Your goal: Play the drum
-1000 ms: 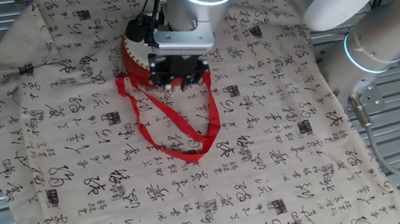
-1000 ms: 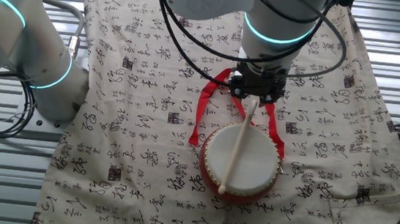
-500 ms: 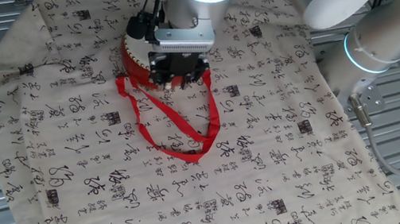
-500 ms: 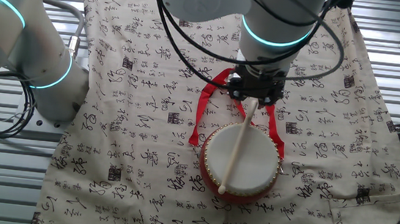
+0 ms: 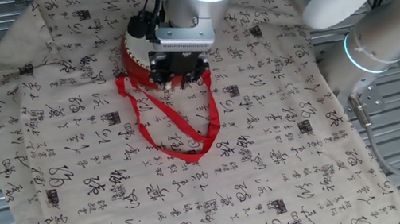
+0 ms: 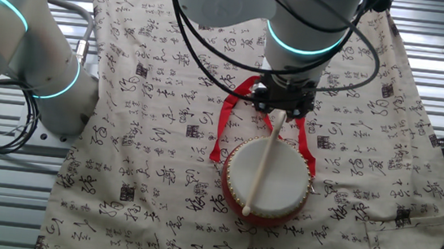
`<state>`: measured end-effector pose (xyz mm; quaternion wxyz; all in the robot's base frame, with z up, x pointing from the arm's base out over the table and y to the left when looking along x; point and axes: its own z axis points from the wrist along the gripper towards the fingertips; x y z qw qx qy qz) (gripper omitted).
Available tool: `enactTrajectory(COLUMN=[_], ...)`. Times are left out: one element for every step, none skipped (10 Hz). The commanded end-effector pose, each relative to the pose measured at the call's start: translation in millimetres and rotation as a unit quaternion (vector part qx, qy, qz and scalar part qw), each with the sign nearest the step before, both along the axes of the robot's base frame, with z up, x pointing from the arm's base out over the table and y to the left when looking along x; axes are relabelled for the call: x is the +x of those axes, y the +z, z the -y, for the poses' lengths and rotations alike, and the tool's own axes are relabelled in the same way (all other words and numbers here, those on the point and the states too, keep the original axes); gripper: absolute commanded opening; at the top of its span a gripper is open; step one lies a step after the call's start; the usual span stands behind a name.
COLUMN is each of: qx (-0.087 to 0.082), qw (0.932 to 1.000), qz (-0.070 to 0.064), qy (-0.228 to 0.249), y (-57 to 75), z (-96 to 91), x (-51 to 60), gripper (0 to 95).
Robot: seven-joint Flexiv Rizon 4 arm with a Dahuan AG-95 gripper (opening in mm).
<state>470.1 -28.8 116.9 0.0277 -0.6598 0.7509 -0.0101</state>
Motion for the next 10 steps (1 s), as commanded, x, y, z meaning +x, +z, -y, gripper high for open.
enactTrajectory(qx=[-0.001, -0.001, -0.002, -0.002, -0.002, -0.003, -0.002, -0.002, -0.002, -0.003], qw=[1.0, 1.0, 1.0, 1.0, 1.0, 1.0, 1.0, 1.0, 1.0, 1.0], qz=[0.0, 0.001, 0.002, 0.002, 0.002, 0.002, 0.002, 0.003, 0.003, 0.004], qy=[-0.001, -0.001, -0.001, -0.002, -0.002, -0.002, -0.002, -0.002, -0.002, -0.002], y=[-0.1, -0.6, -0.6, -0.6, -0.7, -0.7, -0.7, -0.7, -0.9, -1.4], z=[0.0, -0.1, -0.1, -0.1, -0.1, -0.1, -0.1, -0.1, 0.0, 0.3], x=[-0.4, -0.3, -0.3, -0.3, -0.3, -0.3, -0.3, -0.4, -0.7, -1.4], gripper=[38.0, 38.0, 38.0, 38.0, 38.0, 38.0, 38.0, 38.0, 38.0, 38.0])
